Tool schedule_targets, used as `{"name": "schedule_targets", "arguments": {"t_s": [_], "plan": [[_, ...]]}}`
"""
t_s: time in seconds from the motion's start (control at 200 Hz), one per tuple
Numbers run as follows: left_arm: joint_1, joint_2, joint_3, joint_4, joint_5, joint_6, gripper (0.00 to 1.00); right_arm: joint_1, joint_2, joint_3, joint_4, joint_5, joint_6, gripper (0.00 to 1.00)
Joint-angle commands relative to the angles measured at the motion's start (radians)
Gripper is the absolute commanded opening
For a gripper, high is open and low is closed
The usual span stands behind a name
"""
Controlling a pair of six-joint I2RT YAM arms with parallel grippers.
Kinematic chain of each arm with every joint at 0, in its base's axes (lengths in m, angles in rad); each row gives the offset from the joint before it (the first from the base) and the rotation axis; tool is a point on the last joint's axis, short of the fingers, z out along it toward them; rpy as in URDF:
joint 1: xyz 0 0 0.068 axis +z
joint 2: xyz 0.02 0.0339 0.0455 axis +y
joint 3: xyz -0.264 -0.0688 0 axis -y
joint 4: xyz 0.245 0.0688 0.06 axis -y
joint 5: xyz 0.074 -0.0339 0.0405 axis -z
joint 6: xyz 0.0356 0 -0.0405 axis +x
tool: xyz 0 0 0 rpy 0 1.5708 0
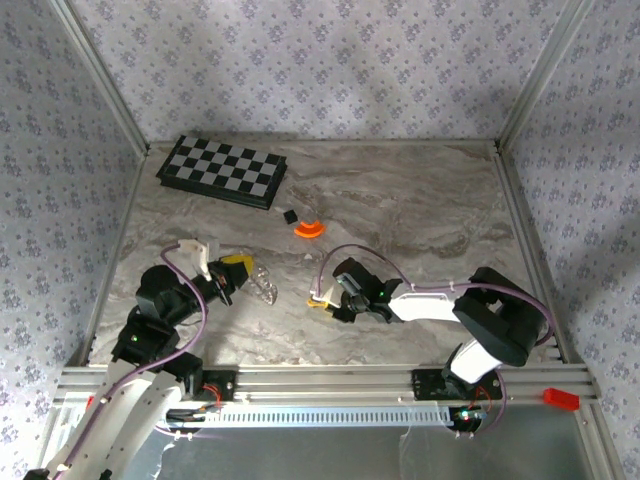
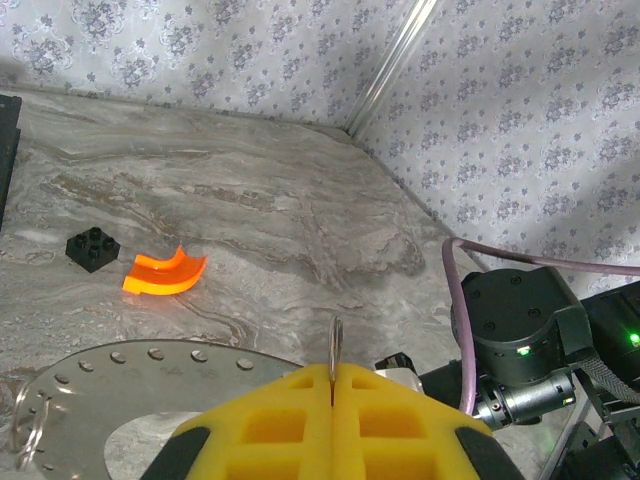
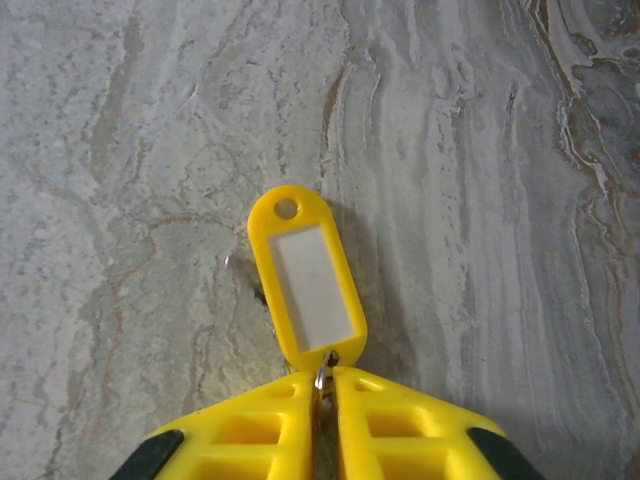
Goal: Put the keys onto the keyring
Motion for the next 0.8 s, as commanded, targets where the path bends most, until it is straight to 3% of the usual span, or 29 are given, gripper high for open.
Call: {"name": "schedule_targets", "arguments": {"t_s": [0.0,0.32,0.57,0.795], "plan": [[0.000,-0.005,0.007,0.061,0.017,-0.002,0.00,-0.005,0.006,0.026,-0.028,-0.013,-0.009,0.09],[-0.002,-0.012,0.004,0.062,0.019,-0.003,0.00,0.027,-0.035,0.058,-0.112,0.068,0.039,0.02],[-0.002,-0.027,0.004,0.055,0.014,0.005,0.00,0.064,-0.022,0.272,-0.498,0.105,0.251,0.00],[-0.003,-0.060,0.003,0.060,0.011,0.003,0.00,0.060,0.128,0.510,-0.873,0.115,0.418,0.00]]}}
